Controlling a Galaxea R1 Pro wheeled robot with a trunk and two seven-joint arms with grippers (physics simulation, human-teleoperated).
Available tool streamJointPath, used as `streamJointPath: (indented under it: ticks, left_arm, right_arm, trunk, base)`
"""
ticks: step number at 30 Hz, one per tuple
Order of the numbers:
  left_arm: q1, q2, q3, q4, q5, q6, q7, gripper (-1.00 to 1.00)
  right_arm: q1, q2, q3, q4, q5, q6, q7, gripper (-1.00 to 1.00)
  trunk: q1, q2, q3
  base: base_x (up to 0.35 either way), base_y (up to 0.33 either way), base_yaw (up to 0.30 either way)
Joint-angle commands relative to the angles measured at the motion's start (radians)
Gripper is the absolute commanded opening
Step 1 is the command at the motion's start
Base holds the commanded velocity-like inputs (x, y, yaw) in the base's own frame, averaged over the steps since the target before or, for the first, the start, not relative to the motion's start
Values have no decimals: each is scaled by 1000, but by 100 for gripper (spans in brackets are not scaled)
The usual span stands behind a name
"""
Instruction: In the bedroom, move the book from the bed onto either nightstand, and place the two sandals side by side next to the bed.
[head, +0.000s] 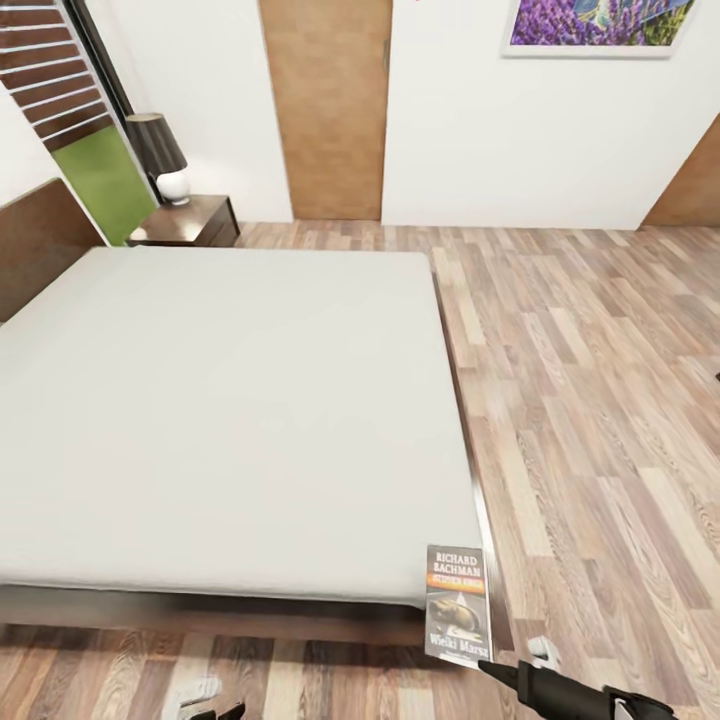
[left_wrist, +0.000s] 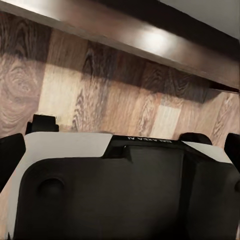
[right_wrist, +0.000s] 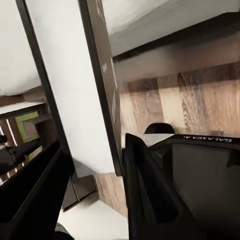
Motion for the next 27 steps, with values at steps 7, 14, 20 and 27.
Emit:
streamJointPath:
  ticks: [7, 14, 20, 27]
  left_arm:
    - [0, 1, -26, 37, 6, 1, 0, 100]
    - [0, 2, -26, 43, 6, 1, 1, 100]
    - [0, 3, -24, 44, 7, -3, 3, 100]
    - [0, 3, -23, 45, 7, -4, 4, 100]
  right_arm:
    - [1, 0, 3, 1, -7, 7, 139, -100]
    - [0, 0, 3, 2, -7, 7, 143, -100]
    - [1, 0, 3, 2, -7, 7, 144, -100]
    - [0, 0, 3, 7, -7, 7, 144, -100]
  trunk:
    - [0, -1, -1]
    - [0, -1, -1]
    - [0, -1, -1]
    - [0, -1, -1]
  base:
    - [0, 0, 292]
    - [0, 0, 293]
    - [0, 0, 293]
    - [0, 0, 293]
